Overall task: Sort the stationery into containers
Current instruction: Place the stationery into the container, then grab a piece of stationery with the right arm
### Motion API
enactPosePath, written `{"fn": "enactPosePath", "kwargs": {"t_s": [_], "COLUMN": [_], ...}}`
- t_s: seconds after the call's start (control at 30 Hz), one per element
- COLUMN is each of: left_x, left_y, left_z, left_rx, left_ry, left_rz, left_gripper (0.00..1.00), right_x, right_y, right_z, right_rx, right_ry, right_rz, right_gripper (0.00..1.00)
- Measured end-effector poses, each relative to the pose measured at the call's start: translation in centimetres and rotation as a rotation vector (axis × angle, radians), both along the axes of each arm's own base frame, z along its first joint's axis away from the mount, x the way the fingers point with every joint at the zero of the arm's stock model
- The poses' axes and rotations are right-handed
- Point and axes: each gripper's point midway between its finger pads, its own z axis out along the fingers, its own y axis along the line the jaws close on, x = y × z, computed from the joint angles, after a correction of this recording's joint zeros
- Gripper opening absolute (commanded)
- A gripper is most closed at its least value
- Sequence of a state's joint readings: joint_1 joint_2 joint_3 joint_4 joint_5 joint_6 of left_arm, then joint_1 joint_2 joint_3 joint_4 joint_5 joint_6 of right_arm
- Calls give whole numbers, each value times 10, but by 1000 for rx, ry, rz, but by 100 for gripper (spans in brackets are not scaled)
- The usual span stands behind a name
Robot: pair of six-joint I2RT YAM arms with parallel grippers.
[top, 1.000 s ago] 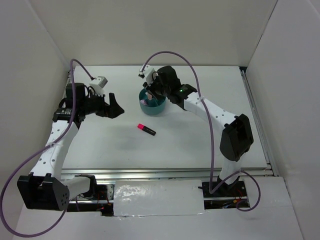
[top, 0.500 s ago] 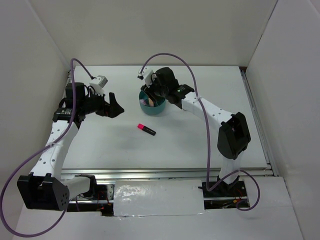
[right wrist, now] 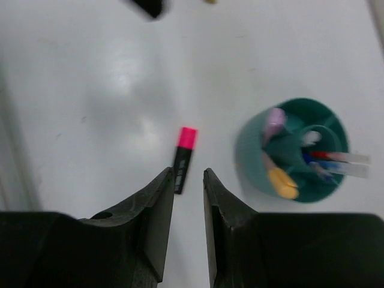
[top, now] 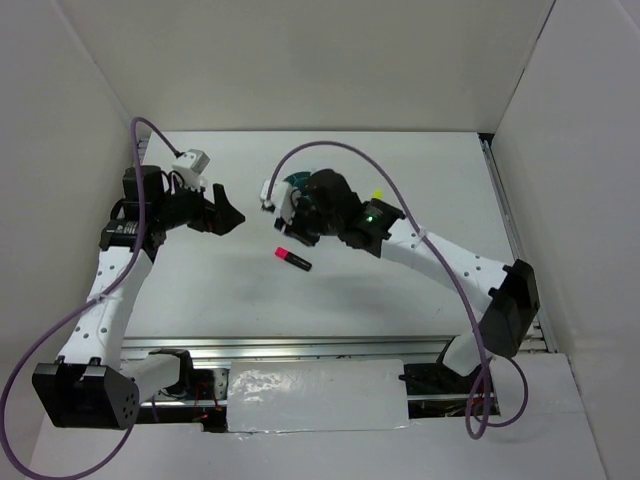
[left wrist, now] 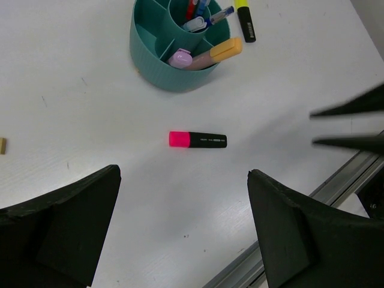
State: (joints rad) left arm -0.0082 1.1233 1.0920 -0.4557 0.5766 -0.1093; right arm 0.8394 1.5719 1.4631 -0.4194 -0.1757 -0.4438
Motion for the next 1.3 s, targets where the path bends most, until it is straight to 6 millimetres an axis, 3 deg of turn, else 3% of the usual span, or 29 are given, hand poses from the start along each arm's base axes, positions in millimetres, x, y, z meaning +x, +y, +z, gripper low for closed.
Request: {"fn": "enactPosePath", "kwargs": {"t_s": [0.1,0.17,0.37,0.47,0.63,0.83,1.0,1.3], "left_x": [0,0,0,2,6,10,3,-6], "left_y": [-1,-1,5,13,23,28,15,14], "left_z": [4,4,6,6,3,3,9,21], "left_rx": [-4,-4,-2,12,39,53,21,-38], "left_ry": [-16,-17,-25,-38,-44,-55,-63,-69], "left_rz": [-5,-5,12,32,68,89,33,29], "left_gripper": [99,99,99,99,99,99,99,99], "right_x": [-45,-60,-54,-44,-23,6,24,29], "right_y": [15,22,29,34,40,39,26,19], "right_z": [-26,-54,-146,-170,-178,-189,-208,-227], "right_rx": [-73,-148,-388,-463,-507,-533,-565,-596], "right_ry": [43,93,249,279,244,217,228,244], "right_rz": [125,173,167,156,150,137,94,108], "right_gripper": [36,39,49,56,61,61,62,60]}}
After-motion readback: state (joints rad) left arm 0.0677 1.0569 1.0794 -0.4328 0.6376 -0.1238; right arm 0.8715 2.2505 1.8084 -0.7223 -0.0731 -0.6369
